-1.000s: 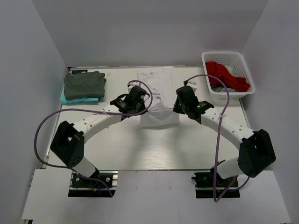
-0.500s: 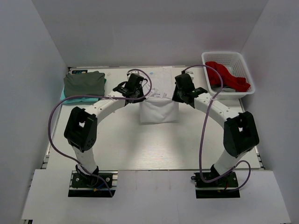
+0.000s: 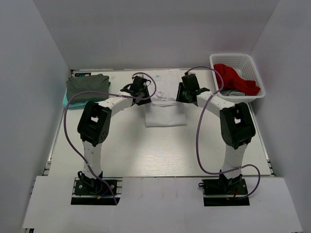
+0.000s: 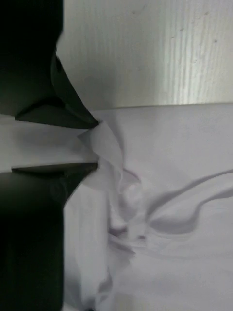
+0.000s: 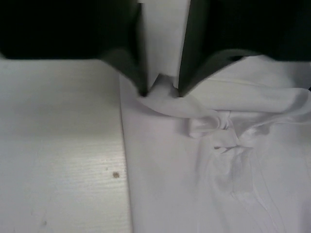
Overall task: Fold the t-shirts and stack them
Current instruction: Fold the folded rectangular tshirt in 1/3 of the way
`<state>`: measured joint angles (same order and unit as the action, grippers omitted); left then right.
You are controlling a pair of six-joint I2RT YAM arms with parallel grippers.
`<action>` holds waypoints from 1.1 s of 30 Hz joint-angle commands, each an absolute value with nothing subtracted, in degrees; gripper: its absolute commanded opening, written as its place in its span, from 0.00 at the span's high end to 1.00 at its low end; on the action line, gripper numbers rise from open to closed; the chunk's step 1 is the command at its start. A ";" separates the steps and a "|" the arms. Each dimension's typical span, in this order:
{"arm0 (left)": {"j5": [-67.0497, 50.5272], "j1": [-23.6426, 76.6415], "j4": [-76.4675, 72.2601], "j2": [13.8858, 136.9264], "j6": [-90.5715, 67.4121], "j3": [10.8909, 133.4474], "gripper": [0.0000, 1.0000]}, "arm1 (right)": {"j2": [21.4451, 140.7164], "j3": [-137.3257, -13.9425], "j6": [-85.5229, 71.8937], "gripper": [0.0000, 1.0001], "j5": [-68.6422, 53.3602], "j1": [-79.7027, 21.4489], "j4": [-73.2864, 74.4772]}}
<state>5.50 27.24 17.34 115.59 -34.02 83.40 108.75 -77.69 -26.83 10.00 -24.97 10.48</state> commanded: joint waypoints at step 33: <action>-0.45 23.03 28.47 65.05 -37.97 40.00 0.00 | 120.99 -88.66 -17.83 0.10 -26.45 -29.88 1.68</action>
<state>-3.73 23.29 25.36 69.17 -37.06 41.19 118.61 -82.19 -16.58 -25.58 -29.63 4.62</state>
